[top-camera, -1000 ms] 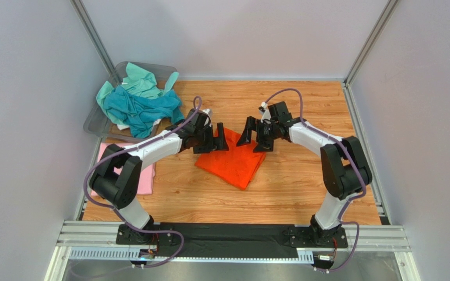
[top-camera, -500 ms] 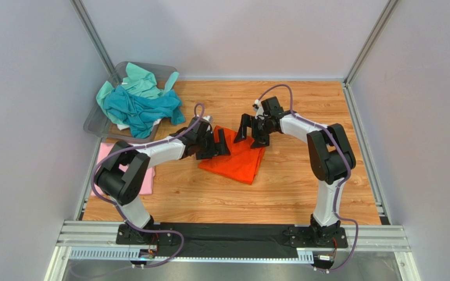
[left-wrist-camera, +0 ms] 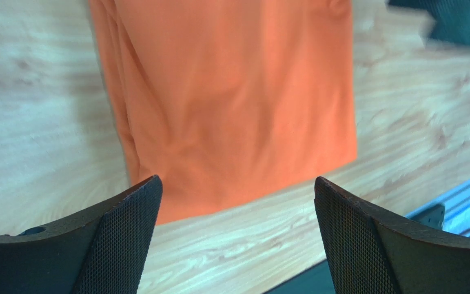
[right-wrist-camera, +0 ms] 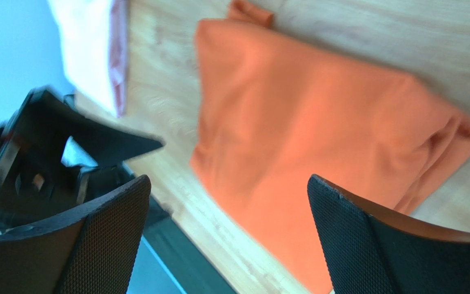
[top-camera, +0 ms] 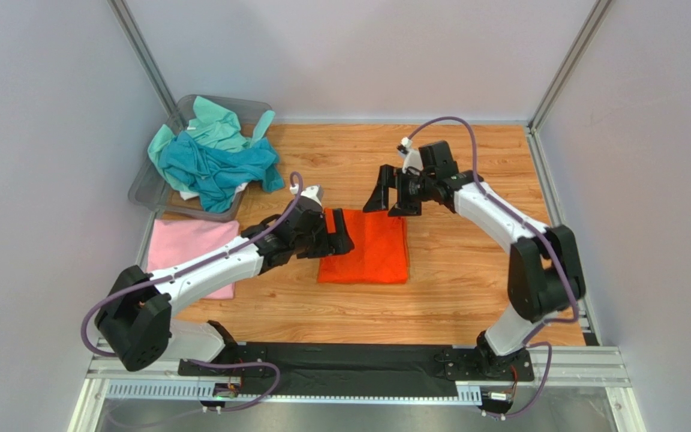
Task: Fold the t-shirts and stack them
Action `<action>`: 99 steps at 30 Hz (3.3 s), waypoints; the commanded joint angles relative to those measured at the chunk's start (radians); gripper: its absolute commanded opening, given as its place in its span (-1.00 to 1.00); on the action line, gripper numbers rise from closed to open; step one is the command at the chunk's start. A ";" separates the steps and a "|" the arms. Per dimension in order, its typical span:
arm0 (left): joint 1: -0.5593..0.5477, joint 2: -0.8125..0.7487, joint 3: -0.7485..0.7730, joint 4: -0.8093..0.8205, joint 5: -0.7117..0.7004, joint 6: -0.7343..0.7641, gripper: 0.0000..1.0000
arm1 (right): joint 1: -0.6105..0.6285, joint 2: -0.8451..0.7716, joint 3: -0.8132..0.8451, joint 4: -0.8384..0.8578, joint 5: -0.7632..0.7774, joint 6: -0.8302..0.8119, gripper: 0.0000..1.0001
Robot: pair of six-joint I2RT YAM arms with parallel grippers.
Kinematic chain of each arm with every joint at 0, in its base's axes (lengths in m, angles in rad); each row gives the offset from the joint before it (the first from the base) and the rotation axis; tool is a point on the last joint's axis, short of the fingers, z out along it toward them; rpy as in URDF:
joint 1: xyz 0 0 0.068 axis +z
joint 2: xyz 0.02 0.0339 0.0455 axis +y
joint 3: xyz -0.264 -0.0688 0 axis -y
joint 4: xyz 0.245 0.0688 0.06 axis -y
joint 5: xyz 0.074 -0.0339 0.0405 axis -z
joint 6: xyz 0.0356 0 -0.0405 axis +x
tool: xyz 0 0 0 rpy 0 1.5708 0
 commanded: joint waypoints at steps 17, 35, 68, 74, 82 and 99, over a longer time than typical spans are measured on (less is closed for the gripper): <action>0.196 0.449 0.365 0.077 0.111 0.162 0.99 | -0.022 0.063 -0.120 0.182 -0.058 0.095 1.00; 0.235 0.630 0.430 0.038 0.116 0.137 0.99 | -0.090 0.236 -0.105 0.193 -0.089 0.081 1.00; 0.235 -0.762 -0.225 -0.318 -0.252 0.040 0.99 | -0.008 -0.585 -0.430 0.030 0.436 0.139 1.00; 0.235 -0.773 -0.270 -0.308 -0.245 0.056 0.99 | -0.002 -0.401 -0.414 0.078 0.375 0.162 0.97; 0.235 -0.770 -0.275 -0.301 -0.266 0.054 0.99 | 0.084 -0.105 -0.260 0.070 0.437 0.148 0.65; 0.235 -0.758 -0.285 -0.287 -0.257 0.065 0.99 | 0.125 0.009 -0.232 0.018 0.594 0.136 0.30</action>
